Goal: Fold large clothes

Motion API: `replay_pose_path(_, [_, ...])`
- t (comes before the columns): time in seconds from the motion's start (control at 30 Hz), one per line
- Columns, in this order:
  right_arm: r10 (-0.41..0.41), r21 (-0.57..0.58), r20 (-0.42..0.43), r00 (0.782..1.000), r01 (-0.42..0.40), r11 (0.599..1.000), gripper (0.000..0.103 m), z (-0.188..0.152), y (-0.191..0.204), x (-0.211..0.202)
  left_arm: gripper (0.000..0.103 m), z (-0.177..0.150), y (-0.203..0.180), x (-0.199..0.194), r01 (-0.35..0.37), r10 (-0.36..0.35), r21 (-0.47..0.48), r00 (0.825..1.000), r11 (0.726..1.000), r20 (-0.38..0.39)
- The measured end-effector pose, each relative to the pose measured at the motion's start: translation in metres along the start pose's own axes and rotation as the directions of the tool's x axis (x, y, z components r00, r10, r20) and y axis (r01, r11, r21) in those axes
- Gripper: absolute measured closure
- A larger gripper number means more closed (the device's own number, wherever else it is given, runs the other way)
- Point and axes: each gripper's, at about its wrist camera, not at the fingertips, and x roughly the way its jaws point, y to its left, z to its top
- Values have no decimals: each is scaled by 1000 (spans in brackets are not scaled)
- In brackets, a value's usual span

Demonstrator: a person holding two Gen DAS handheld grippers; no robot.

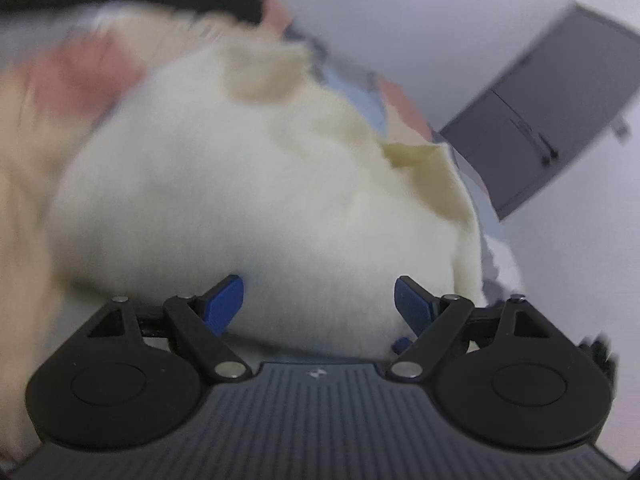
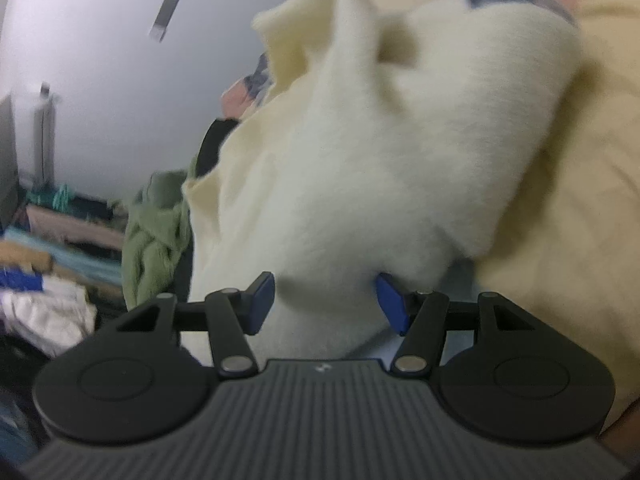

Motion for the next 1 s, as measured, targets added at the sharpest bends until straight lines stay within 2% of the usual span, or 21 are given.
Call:
replay_pose_path(0.07, [4, 41, 16, 1000, -4, 999, 44, -1, -5, -1, 16, 1, 23, 9, 41, -49, -163, 998, 986, -48])
replay_pose_path(0.17, [3, 97, 43, 999, -7, 995, 44, -1, -13, -5, 16, -2, 62, 25, 96, -134, -423, 989, 901, -61])
replay_pose_path(0.23, [-4, 121, 67, 998, -4, 993, 44, -2, -17, -9, 16, -5, 81, 32, 117, -155, -533, 987, 838, -27])
replay_pose_path(0.3, [-11, 146, 85, 996, -2, 989, 44, -3, -20, -11, 16, -7, 93, 38, 136, -175, -599, 984, 789, -7])
replay_pose_path(0.33, [-14, 162, 91, 996, -1, 987, 44, -4, -22, -11, 16, -8, 97, 41, 148, -186, -625, 983, 767, 5])
replay_pose_path(0.37, [-16, 173, 96, 995, 0, 985, 44, -5, -23, -10, 19, -9, 98, 42, 155, -184, -637, 983, 755, 21])
replay_pose_path(0.4, [-22, 181, 101, 995, 4, 984, 44, -5, -24, -9, 22, -8, 97, 43, 154, -172, -632, 984, 759, 33])
replay_pose_path(0.47, [-42, 176, 109, 993, 22, 984, 45, -5, -23, -7, 46, -4, 94, 41, 140, -140, -610, 989, 780, 49])
replay_pose_path(0.57, [-59, 229, 131, 990, 28, 973, 50, -5, -26, -8, 61, 1, 90, 35, 149, -132, -590, 989, 794, 73])
replay_pose_path(0.73, [-74, 277, 167, 983, 25, 961, 55, -3, -31, -17, 66, 4, 84, 24, 194, -158, -553, 981, 810, 113])
replay_pose_path(0.87, [-115, 259, 242, 963, 50, 964, 55, 1, -30, -31, 67, 12, 82, 17, 243, -197, -529, 970, 813, 143])
replay_pose_path(1.0, [-137, 268, 276, 951, 61, 961, 58, 5, -31, -36, 67, 12, 80, 15, 251, -206, -511, 968, 822, 144])
